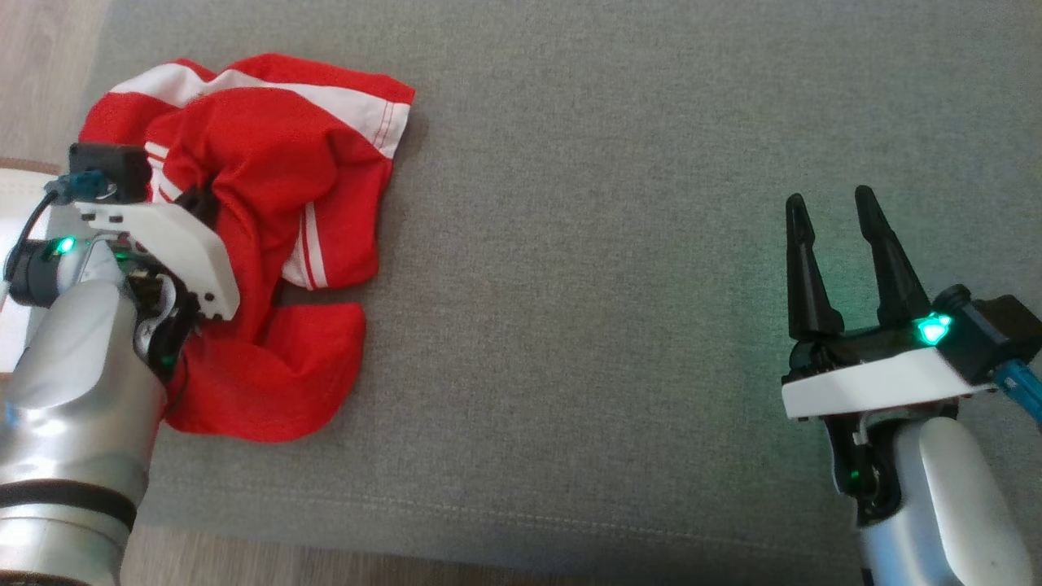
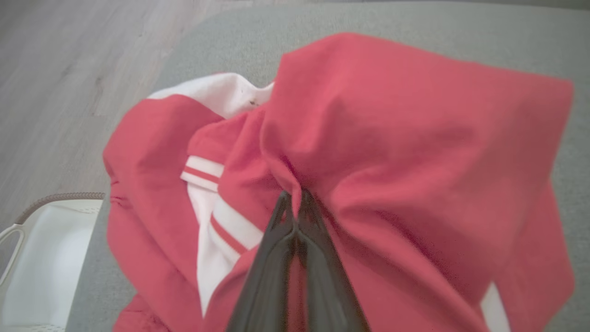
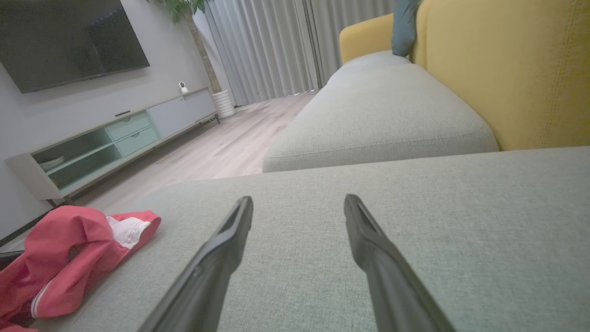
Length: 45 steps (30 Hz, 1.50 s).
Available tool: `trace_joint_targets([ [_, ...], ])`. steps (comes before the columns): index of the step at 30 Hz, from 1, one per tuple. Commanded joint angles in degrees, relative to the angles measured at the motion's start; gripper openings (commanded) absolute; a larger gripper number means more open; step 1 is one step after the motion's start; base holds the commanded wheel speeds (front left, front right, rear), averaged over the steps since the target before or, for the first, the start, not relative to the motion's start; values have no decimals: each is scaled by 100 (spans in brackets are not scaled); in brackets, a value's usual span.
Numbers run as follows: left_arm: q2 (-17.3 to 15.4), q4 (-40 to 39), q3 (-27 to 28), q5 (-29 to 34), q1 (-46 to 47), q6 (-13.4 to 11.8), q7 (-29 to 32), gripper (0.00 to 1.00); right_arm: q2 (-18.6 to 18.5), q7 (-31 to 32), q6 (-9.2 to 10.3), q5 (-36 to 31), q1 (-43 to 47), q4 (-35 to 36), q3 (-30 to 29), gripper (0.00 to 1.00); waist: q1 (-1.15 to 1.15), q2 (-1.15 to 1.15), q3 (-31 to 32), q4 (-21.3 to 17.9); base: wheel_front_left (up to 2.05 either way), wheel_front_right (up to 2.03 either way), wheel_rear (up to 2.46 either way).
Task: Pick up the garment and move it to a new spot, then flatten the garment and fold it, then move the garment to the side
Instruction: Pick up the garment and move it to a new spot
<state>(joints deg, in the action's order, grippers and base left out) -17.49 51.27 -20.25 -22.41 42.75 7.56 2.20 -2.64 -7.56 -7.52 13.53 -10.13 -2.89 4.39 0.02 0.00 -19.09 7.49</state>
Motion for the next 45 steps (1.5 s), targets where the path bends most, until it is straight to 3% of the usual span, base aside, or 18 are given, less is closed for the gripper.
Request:
trace_joint_targets([
  [1, -319, -62, 133, -53, 291, -8, -256, 0, -23, -39, 3, -39, -98, 149, 108, 100, -2, 0, 116, -7, 0, 0, 0],
  [8, -339, -217, 119, 53, 335, -147, -1047, 0, -23, -149, 3, 85, 37, -75, 105, 100, -2, 0, 683, -28, 0, 0, 0],
  [12, -365, -532, 113, 80, 305, -212, -1211, 0, -23, -194, 3, 157, 112, -179, 106, 100, -2, 0, 943, -63, 0, 0, 0],
  [26, -549, -3282, 121, 116, -125, -865, -566, 0, -23, -381, 3, 394, 263, -417, 52, 100, -2, 0, 1581, -350, 0, 0, 0],
  [34, 15, -4377, -318, 88, -144, -1059, -67, 0, -23, -388, 3, 428, 95, -278, 182, 100, -2, 0, 1449, -969, 0, 0, 0],
  [45, 868, -3631, -761, 143, 135, -1246, -304, 0, -23, -510, 3, 590, 107, 170, 782, 100, -2, 0, 917, -2133, 0, 0, 0],
])
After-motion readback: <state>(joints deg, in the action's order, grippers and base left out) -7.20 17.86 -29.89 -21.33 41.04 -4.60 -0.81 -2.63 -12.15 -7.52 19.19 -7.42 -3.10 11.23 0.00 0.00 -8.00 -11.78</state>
